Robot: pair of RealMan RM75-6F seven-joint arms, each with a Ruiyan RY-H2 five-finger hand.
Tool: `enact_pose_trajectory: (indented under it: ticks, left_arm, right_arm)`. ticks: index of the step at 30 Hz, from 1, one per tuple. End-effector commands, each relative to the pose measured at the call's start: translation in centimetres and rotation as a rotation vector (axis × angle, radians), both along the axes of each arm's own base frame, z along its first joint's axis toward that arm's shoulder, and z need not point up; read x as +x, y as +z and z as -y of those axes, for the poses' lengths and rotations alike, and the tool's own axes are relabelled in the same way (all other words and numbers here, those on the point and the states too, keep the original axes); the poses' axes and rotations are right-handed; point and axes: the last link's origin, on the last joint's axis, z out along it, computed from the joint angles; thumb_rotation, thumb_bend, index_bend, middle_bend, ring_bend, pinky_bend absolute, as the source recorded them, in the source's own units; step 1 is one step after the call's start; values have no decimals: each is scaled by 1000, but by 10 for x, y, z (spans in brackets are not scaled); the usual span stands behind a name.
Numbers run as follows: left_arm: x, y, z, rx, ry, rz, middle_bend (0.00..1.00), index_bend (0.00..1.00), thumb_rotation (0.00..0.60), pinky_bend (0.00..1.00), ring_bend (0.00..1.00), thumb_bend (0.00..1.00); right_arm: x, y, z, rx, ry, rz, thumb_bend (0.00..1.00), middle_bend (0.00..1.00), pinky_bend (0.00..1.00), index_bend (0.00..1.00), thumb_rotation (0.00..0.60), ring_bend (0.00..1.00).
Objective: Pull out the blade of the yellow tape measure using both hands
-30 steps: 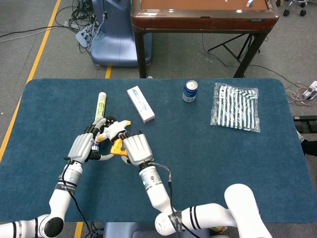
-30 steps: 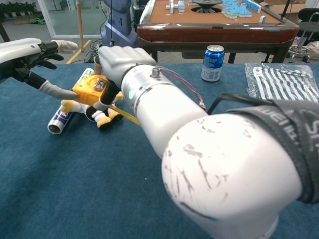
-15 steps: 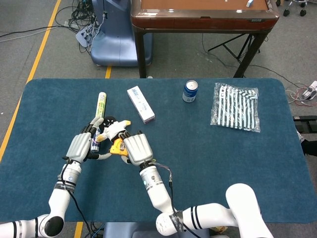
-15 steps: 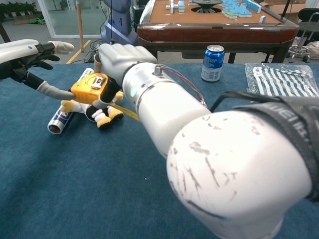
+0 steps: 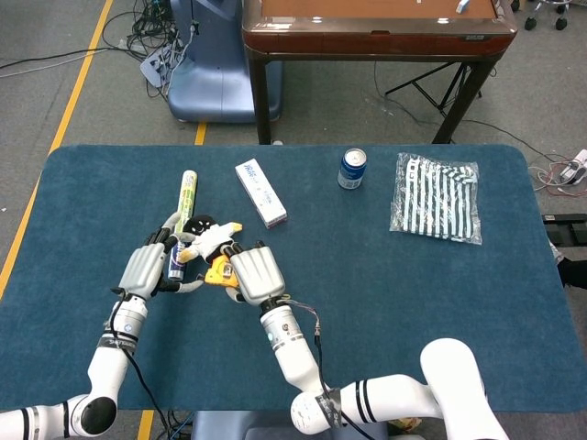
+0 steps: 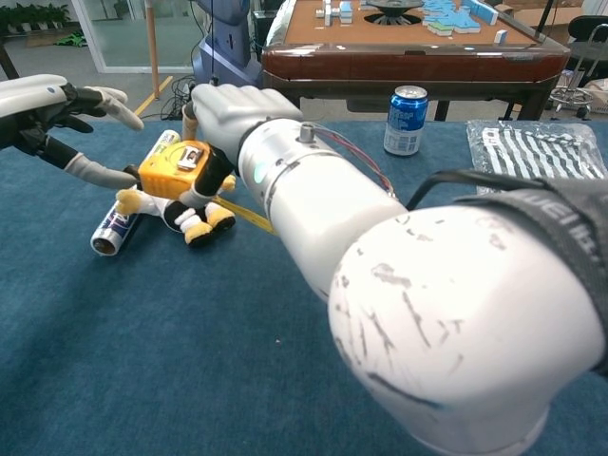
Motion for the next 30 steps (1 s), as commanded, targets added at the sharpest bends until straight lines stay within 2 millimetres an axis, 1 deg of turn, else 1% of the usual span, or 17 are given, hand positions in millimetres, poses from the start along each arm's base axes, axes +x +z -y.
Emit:
enact_pose_trajectory:
  ticks: [1,10,30]
  left_arm:
    - [0,0,0,0,2,0,0,328,600,66,0,94]
    - [-2,2,-2,5,12,-1,34,430,600,66,0,152]
    - [-13,10,-3,14,43,-8,90,540,600,66,0,205]
  right_arm:
    - [0,0,0,1,1,0,543,642,318,629,600,541]
    - [0,2,1,4,2,4,543,643,318,629,600,541]
    - [-5,5,4,9,-2,12,543,644,318,630,600,541]
